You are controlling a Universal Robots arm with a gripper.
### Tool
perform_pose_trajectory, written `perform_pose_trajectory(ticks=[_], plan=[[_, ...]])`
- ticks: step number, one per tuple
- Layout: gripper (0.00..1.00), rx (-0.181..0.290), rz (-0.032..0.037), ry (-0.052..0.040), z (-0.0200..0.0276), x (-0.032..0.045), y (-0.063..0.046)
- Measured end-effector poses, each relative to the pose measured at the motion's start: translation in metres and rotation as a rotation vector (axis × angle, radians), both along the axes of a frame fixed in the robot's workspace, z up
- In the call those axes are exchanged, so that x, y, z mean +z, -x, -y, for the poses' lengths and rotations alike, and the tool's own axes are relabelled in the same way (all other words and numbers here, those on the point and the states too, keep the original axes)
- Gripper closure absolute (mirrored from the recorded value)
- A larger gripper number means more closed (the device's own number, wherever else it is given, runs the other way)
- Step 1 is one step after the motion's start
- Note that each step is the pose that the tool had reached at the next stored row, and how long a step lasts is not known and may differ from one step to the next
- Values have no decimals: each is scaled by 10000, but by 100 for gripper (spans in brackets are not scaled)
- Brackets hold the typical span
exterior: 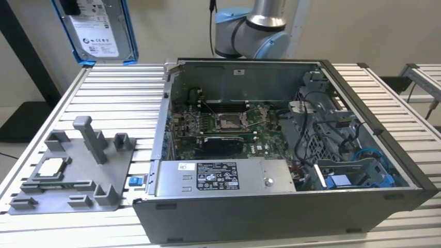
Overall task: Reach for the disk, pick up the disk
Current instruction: 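Pick up the disk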
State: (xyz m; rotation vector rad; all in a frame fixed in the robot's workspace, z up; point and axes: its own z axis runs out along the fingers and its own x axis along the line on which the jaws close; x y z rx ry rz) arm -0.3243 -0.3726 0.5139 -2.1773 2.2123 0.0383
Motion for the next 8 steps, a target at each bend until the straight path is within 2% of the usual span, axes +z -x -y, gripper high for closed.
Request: perform_pose_trajectory(ticks=[8], plan=[[100,0,-33,0,0,0,-347]])
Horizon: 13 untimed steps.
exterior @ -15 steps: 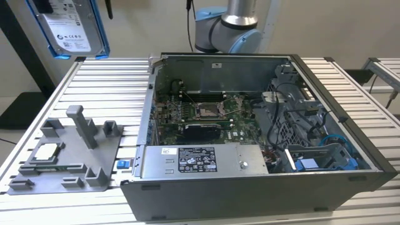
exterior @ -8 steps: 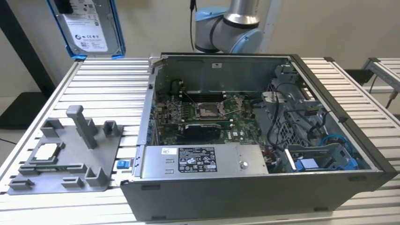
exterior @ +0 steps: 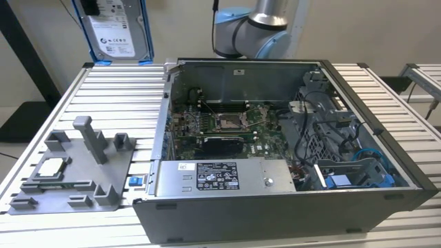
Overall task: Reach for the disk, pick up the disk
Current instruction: 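Pick up the disk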
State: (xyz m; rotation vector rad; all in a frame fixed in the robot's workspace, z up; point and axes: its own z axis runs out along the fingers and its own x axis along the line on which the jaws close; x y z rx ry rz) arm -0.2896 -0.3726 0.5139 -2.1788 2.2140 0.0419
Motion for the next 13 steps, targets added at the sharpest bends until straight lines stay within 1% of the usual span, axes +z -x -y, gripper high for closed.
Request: perform_pose_trajectory(ticks=[13], plan=[[100,0,-59,0,0,0,-587]])
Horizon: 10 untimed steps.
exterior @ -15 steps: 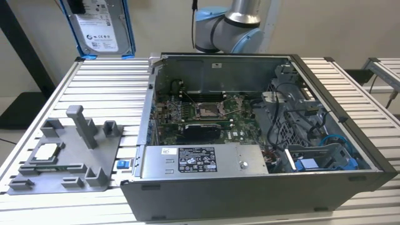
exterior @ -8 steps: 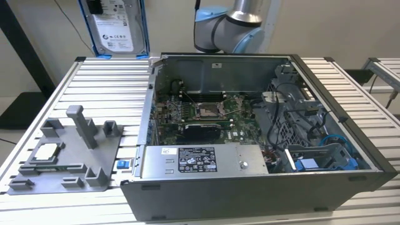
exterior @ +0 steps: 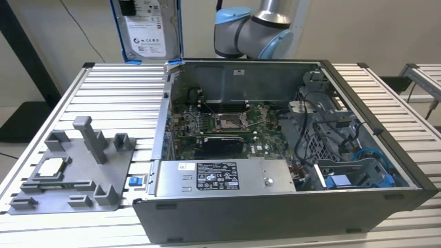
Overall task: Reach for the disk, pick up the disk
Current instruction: 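Pick up the disk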
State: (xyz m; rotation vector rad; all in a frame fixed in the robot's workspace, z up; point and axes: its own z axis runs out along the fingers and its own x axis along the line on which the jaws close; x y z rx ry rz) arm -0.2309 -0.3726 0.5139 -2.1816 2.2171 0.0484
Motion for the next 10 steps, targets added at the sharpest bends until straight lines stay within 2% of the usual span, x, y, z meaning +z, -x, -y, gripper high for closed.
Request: perform_pose_trajectory(ticks=[10], plan=[[100,-1,-43,0,0,0,-429]])
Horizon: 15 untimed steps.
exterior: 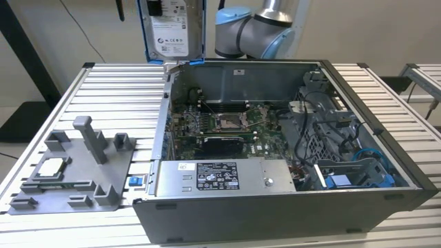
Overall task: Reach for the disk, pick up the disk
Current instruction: 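Pick up the disk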
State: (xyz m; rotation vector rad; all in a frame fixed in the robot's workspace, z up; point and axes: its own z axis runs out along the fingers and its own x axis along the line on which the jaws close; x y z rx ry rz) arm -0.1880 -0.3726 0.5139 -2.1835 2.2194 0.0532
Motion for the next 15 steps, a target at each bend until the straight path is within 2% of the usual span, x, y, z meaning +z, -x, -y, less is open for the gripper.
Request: perform_pose_trajectory(ticks=[15], plan=[[100,0,-61,0,0,0,-624]])
